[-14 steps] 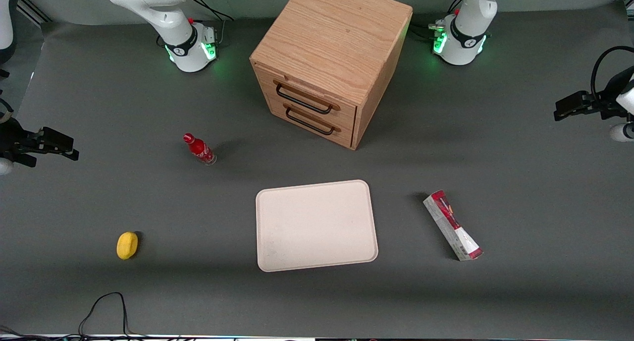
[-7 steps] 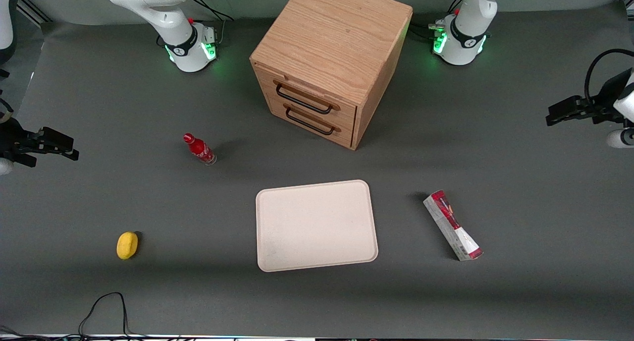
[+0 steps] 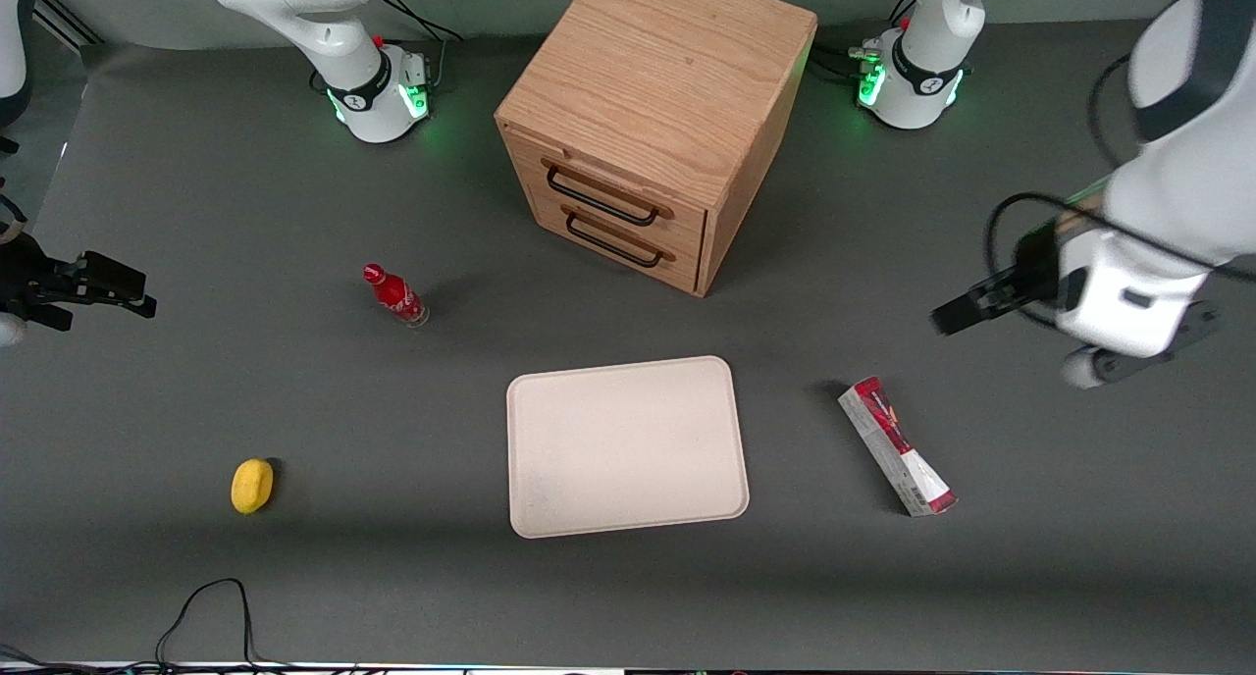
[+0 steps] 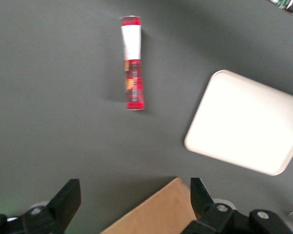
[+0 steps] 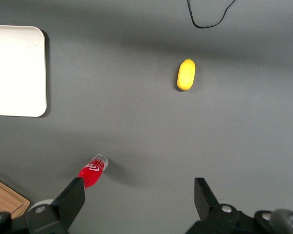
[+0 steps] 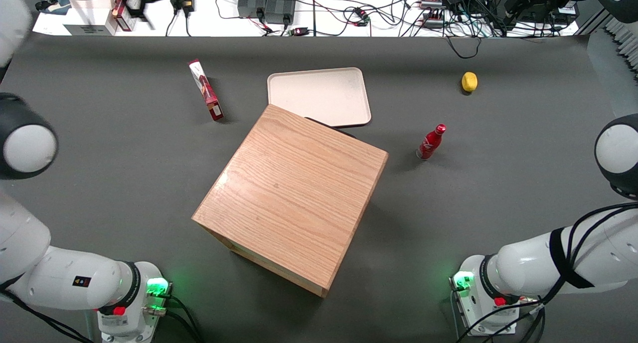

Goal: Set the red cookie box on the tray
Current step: 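Lower the left gripper over the cookie box and close on it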

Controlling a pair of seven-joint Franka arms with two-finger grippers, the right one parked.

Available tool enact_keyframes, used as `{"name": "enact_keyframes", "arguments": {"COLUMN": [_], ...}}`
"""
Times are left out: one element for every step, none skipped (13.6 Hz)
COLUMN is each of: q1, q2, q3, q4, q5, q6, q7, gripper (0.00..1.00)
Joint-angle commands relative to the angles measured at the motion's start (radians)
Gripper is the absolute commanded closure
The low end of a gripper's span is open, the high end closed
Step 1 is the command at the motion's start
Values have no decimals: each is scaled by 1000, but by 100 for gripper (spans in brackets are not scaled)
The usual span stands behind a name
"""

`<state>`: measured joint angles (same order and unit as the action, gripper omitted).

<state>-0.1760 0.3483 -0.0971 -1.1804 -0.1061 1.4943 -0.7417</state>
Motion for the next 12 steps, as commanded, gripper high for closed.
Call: {"name": "enact_keyframes", "arguments": {"q1": [-16, -14, -13, -13, -8, -1, 3, 3, 13, 29, 39, 64], "q2": [75, 75, 75, 75, 61, 48, 44, 46, 44, 44, 44, 46], "q3": [11, 11, 11, 13, 11, 13, 16, 20, 20, 20, 20, 20], "q4": [107, 104, 97, 52, -12, -60, -97, -131, -181, -236, -295, -350], "q5": [-4, 0, 9, 17, 25, 25, 25, 26, 26, 26, 26, 26], "q6": [-11, -14, -20, -5, 35, 59, 78, 110, 165, 226, 294, 366], "q7": [-64, -61, -52, -45, -45, -45, -30, -15, -10, 4, 37, 79], "gripper": [0, 0, 0, 0, 0, 0, 0, 0, 0, 0, 0, 0]}}
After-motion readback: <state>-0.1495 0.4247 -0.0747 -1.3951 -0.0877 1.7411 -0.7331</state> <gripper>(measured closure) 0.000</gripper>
